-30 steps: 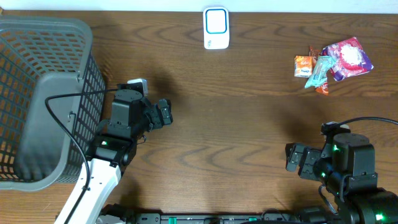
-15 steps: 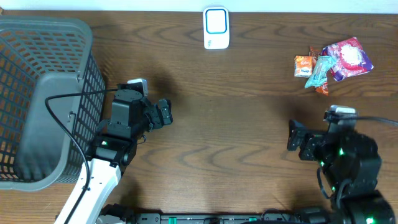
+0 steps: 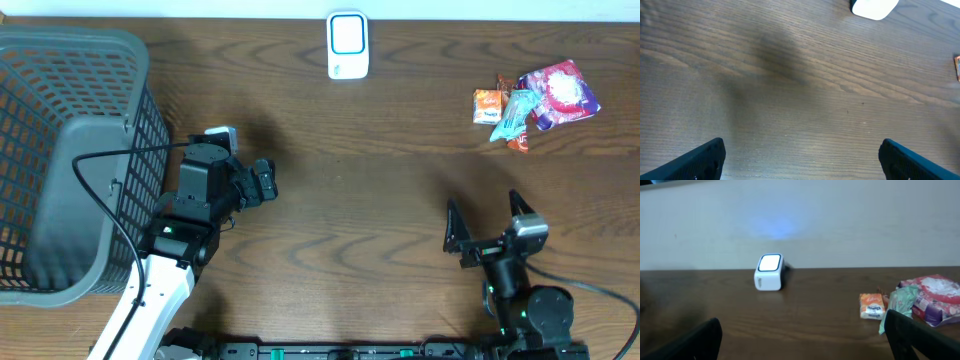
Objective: Scan the item barcode
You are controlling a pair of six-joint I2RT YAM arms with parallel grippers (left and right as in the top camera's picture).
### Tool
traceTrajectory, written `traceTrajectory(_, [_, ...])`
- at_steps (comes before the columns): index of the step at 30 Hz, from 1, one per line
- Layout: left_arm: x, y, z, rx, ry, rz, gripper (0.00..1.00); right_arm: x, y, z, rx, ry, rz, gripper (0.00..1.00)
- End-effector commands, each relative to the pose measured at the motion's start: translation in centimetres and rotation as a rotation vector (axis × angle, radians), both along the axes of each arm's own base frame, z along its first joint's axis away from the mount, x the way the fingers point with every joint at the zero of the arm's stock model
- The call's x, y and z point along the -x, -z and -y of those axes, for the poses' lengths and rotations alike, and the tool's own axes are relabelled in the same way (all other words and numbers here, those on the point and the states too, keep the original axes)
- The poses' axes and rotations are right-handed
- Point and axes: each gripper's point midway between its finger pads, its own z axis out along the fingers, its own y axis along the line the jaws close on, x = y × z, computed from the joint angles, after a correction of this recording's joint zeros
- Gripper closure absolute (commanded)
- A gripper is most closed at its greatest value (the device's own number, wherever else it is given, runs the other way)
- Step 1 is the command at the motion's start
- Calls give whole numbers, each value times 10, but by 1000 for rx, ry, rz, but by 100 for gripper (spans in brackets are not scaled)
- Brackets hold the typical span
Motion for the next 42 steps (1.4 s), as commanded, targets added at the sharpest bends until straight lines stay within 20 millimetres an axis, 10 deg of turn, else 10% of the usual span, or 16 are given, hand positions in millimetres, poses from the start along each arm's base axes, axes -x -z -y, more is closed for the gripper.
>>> traceTrajectory(1, [-2, -3, -2, -3, -12, 7, 2, 0, 7, 7, 9, 37, 32, 1])
traceTrajectory(13, [-2, -3, -2, -3, -12, 7, 2, -7, 58, 19, 31, 94, -90, 1])
traceTrajectory(42, [-2, -3, -2, -3, -12, 7, 2, -7, 59, 20, 74, 94, -86, 1])
